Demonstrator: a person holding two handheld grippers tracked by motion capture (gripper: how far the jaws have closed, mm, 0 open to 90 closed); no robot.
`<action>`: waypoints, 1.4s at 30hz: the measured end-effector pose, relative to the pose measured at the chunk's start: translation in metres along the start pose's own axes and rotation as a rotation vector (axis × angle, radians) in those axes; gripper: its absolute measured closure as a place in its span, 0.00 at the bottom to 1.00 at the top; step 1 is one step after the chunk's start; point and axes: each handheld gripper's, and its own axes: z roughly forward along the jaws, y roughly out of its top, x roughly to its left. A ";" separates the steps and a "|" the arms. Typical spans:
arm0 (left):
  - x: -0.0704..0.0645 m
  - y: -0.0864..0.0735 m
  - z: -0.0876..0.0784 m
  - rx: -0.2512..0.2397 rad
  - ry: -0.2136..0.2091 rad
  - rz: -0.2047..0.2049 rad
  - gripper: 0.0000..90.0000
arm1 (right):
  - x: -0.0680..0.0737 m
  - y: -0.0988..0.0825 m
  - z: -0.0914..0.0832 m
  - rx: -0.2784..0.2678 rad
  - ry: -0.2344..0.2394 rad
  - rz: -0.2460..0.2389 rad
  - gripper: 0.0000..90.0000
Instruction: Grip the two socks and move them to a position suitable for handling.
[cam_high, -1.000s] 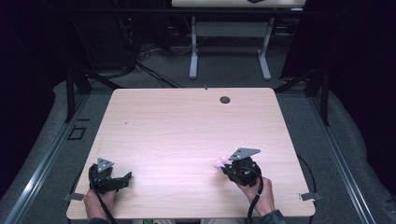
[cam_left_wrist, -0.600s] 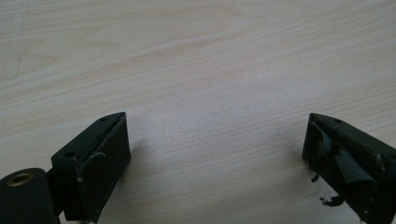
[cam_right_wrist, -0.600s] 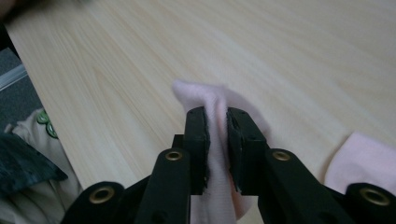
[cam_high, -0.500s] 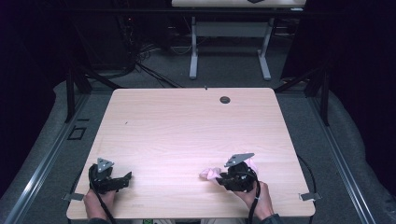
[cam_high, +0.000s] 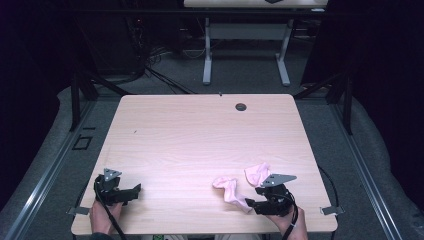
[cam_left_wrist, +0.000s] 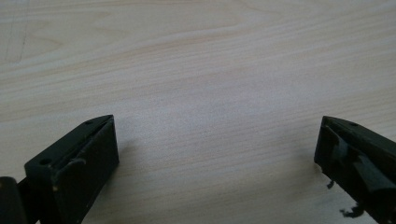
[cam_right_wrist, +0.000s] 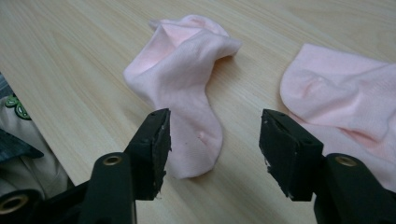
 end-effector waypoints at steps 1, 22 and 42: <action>-0.001 0.002 -0.002 -0.027 0.007 -0.007 0.00 | 0.000 -0.001 -0.001 -0.007 -0.004 0.015 0.48; -0.179 0.091 0.032 0.049 -0.344 0.343 0.11 | 0.021 -0.023 0.000 -0.008 -0.005 0.088 0.50; -0.249 0.085 0.063 0.179 -0.433 0.531 0.76 | 0.019 -0.030 0.019 0.018 0.006 0.084 0.85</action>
